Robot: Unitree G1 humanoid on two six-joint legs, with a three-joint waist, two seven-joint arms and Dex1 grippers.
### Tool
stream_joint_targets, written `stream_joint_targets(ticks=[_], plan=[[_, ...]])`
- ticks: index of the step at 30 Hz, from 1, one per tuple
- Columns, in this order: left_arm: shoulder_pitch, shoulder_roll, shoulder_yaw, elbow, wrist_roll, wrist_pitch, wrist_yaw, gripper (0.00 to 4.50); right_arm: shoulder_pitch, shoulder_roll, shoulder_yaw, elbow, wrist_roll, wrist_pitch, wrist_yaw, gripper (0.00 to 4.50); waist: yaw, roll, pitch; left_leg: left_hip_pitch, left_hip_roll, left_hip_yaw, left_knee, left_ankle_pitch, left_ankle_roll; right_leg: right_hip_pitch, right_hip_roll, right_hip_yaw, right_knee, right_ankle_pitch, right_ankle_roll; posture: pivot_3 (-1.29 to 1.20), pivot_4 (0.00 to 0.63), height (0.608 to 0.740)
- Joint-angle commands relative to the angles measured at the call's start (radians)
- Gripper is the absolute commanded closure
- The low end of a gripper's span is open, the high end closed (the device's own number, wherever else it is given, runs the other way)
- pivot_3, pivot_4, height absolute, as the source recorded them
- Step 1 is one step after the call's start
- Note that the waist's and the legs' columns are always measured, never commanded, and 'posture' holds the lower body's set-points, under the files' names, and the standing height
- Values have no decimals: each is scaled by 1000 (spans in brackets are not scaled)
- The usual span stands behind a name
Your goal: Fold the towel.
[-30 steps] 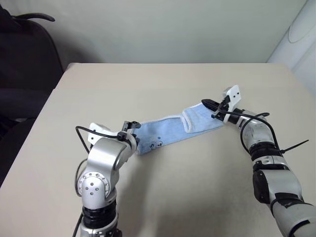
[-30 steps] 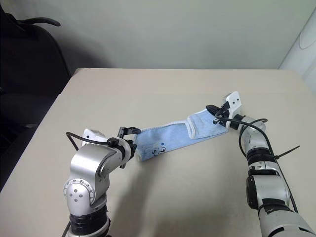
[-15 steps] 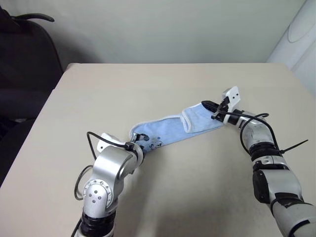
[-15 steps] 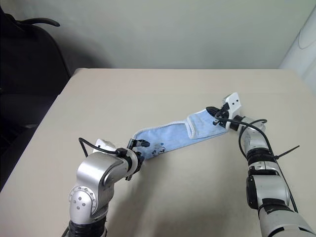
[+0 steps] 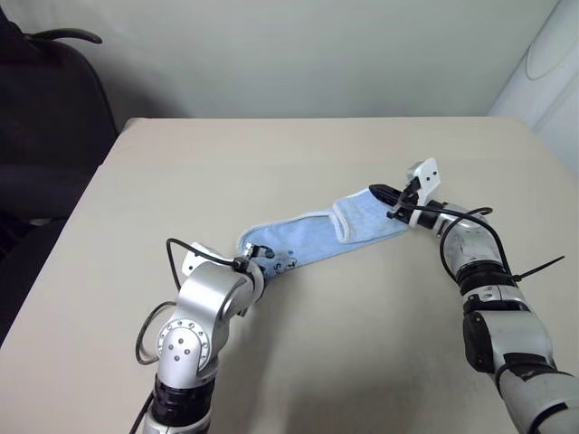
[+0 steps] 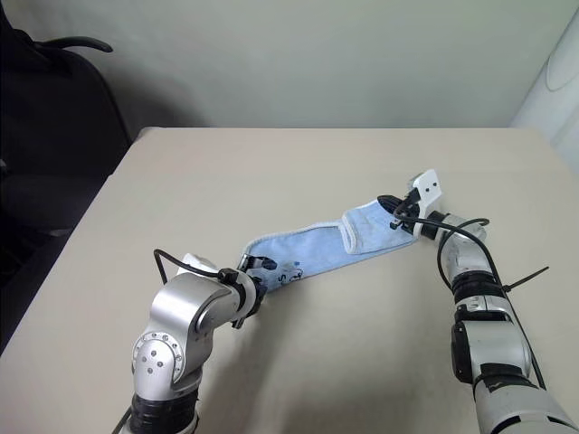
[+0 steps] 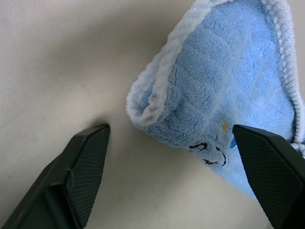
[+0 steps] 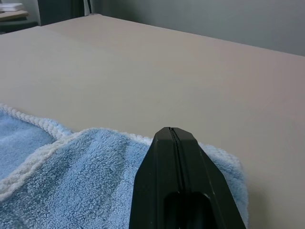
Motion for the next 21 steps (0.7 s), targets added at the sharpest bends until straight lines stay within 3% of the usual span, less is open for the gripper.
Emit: stream_joint_targets(ticks=[1,10,17,21], plan=[[6,-1,32,49,43,19,-15,1260,0,-7,-12,-44,8,-10,-6,4500,0,0,0,2,0,0,0,-1,1,2,0,0,0,0,-1,0,150,740],[-10,-13,62,58,69,59,-24,4444,11,1,-13,-58,11,-8,-14,4500,0,0,1,4,0,1,0,-2,-3,4,3,0,-1,-2,-3,0,150,740],[-25,-23,76,55,76,86,-23,4478,13,3,-14,-63,12,-8,-16,4500,0,-1,4,4,2,1,0,-3,-4,3,5,1,-1,-2,-3,0,150,740],[-62,29,89,35,81,132,-55,4478,11,0,-16,-64,13,-7,-16,4500,0,-3,7,4,2,1,0,-3,-4,3,5,1,-1,-2,-3,0,150,740]])
